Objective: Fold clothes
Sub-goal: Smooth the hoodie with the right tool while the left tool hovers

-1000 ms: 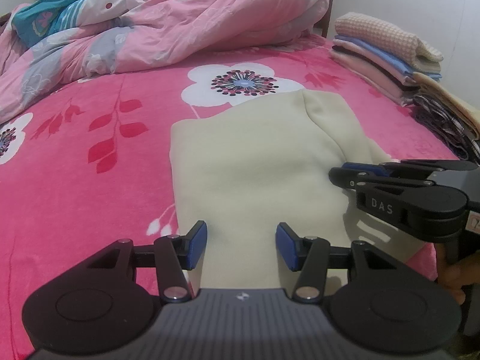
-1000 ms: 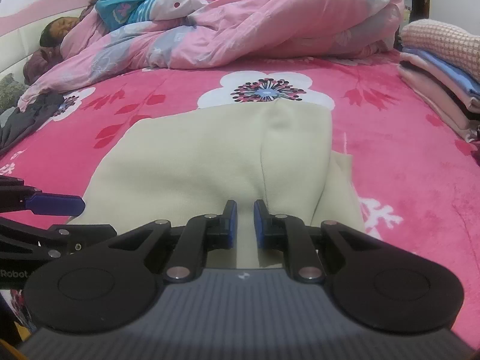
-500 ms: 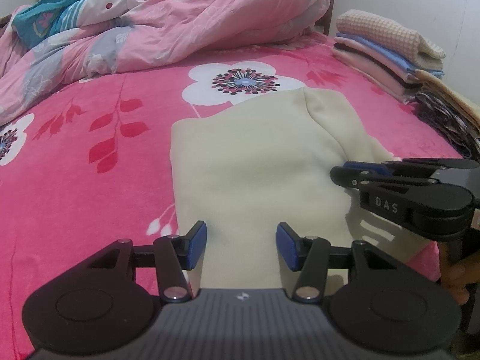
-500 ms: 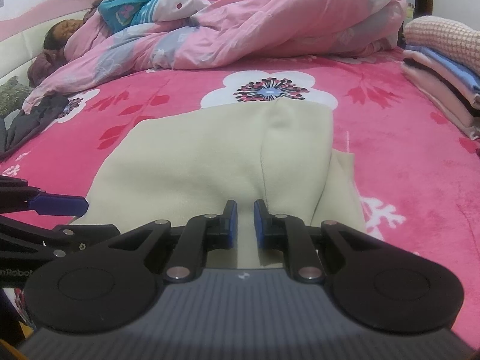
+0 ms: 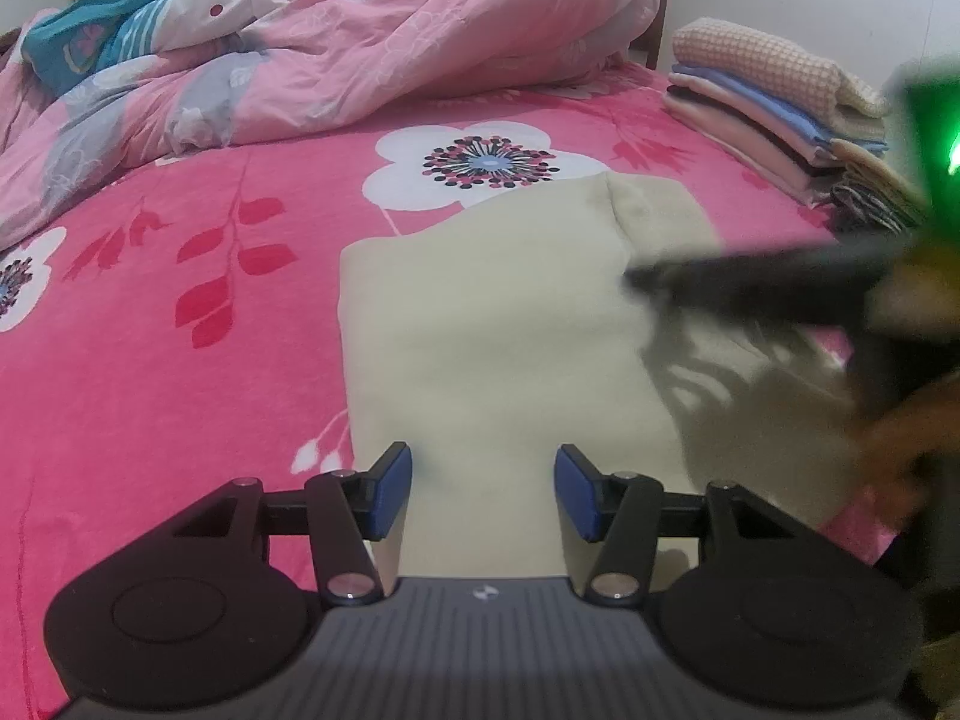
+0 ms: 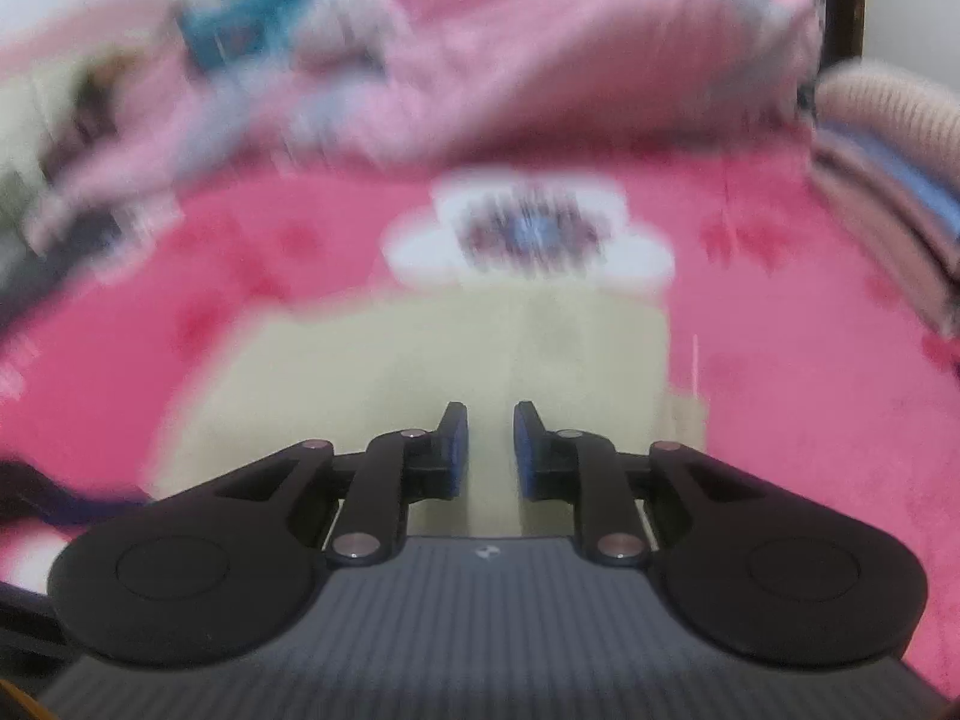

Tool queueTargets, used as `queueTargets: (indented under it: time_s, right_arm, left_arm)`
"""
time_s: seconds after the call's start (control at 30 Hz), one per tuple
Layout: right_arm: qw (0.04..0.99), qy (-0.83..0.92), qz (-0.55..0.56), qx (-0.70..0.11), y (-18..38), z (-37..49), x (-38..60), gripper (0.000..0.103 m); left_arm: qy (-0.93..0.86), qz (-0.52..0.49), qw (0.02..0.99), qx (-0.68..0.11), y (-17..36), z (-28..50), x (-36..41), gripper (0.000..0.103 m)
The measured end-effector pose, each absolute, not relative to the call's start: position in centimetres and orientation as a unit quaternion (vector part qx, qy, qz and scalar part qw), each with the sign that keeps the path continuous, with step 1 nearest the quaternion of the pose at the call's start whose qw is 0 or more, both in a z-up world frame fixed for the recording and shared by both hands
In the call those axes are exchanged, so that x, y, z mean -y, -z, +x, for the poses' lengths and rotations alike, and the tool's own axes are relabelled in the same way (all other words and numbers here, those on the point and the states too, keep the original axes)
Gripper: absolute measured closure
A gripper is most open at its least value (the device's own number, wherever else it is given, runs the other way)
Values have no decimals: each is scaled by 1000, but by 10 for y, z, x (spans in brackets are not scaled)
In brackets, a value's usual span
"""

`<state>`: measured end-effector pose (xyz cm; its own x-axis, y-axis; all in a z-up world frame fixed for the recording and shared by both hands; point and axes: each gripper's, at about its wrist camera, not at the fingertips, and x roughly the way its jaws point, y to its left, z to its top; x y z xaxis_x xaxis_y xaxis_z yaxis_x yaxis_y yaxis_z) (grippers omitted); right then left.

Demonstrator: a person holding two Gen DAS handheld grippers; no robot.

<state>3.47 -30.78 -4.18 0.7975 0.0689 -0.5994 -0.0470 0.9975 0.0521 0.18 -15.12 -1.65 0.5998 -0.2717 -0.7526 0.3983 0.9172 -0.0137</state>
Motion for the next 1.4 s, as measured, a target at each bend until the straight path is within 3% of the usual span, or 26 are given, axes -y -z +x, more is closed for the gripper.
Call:
queueTargets:
  time_s: [0.2,0.4,0.6,1.17,1.23,1.3,1.4]
  right_arm:
    - [941,-21,13,-339,24,40,305,86]
    - [957,-21,26,-288,-9,49,307,85]
    - [942,-19,24,-335,47,80,314,84]
    - [942,-17,30,-333,46,75,312,84]
    - [942,-17,30,-332,46,74,312,84]
    - [942,-21,40,-333,45,74,316,84]
    - [938,-37,85,-333,39,68,331,83]
  left_arm:
    - [188,73,891,-406,19,2,150,49]
    - [189,72,891,-406,18,3,151,48]
    - [192,71,891,-405,18,3,150,48]
    - [190,71,892,-405,18,5,152,47]
    - [194,68,891,-404,18,5,151,44]
    - [213,51,889,-402,17,4,147,35]
    - [236,31,890,-388,13,1,134,32]
